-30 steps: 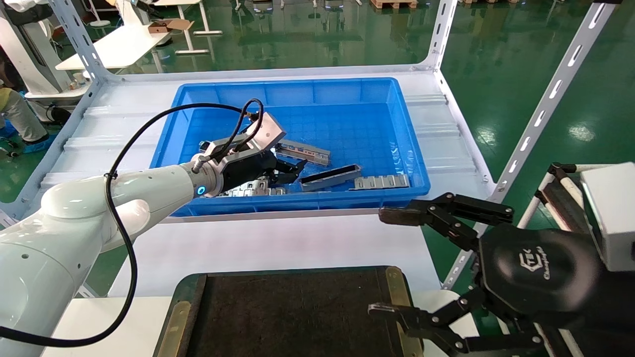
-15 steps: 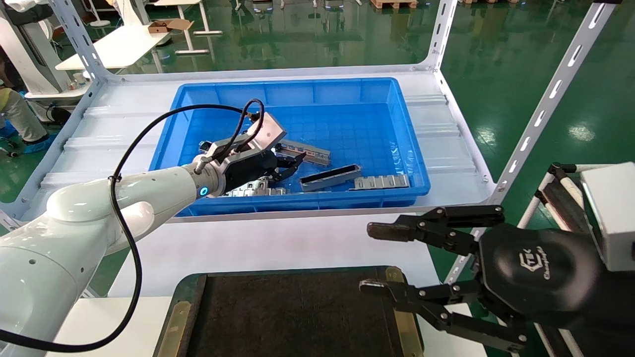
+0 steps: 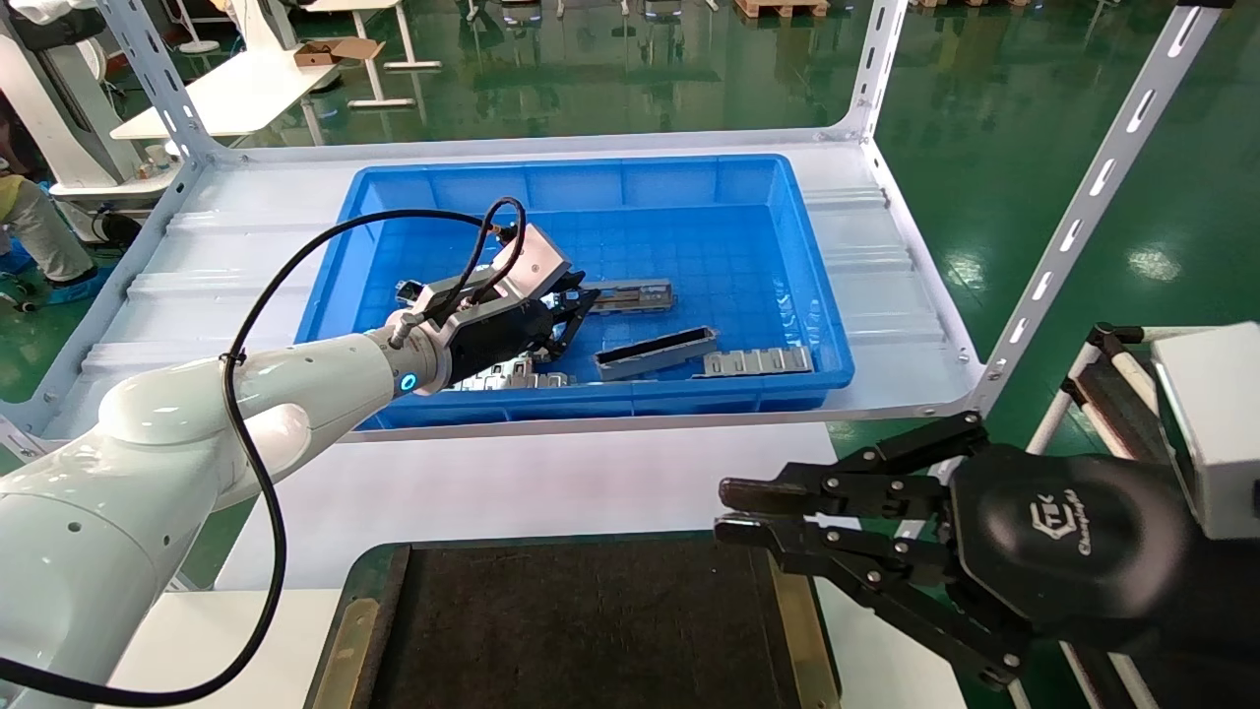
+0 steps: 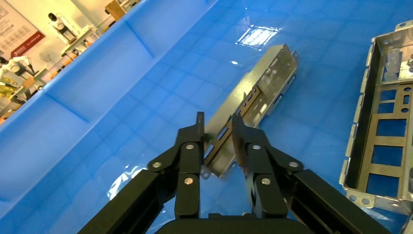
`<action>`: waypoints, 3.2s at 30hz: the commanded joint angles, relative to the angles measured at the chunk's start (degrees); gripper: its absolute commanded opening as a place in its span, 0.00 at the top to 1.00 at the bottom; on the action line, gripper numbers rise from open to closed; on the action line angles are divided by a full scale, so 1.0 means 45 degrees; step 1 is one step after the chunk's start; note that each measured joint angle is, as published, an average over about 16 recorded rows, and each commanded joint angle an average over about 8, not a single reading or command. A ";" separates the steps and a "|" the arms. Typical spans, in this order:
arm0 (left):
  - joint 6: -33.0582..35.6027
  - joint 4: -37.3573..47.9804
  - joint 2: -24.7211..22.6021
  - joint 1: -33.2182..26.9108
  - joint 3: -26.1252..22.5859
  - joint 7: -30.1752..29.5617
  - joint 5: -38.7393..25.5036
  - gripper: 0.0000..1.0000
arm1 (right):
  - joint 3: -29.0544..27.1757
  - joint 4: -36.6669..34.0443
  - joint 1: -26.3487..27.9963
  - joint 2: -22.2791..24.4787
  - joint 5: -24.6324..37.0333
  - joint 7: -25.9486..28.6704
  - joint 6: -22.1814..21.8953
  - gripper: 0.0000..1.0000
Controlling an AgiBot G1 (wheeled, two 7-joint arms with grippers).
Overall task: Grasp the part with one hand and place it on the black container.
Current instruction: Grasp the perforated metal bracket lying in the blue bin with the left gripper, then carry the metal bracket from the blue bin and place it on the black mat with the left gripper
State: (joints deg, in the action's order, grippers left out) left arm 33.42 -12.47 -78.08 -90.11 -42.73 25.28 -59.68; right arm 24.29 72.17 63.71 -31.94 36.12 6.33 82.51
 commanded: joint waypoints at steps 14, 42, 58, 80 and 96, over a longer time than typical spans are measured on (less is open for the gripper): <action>-0.0122 -0.0072 0.0009 -0.0014 -0.0705 -0.0162 0.0731 1.00 | 0.0001 0.0000 0.0000 0.0000 0.0000 0.0000 0.0000 1.00; 0.2095 0.0503 0.0356 -0.0936 -0.0977 -0.1572 0.2834 1.00 | 0.0002 0.0000 0.0000 0.0001 -0.0001 -0.0001 -0.0001 1.00; 0.8988 0.0578 0.2204 -0.1020 -0.0720 -0.2065 0.3628 1.00 | 0.0002 0.0000 0.0001 0.0001 -0.0001 -0.0001 -0.0001 1.00; 1.2329 -0.1154 0.4054 0.0683 -0.1056 -0.2678 0.3560 1.00 | 0.0003 0.0000 0.0001 0.0001 -0.0002 -0.0001 -0.0001 1.00; 0.8997 -0.5952 0.5668 0.5089 -0.1492 -0.4588 0.3450 1.00 | 0.0004 0.0000 0.0001 0.0001 -0.0002 -0.0002 -0.0001 1.00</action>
State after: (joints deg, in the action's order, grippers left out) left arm 73.13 -39.51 -52.61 -67.13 -49.46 4.42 -44.19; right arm 24.31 72.17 63.72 -31.93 36.11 6.32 82.50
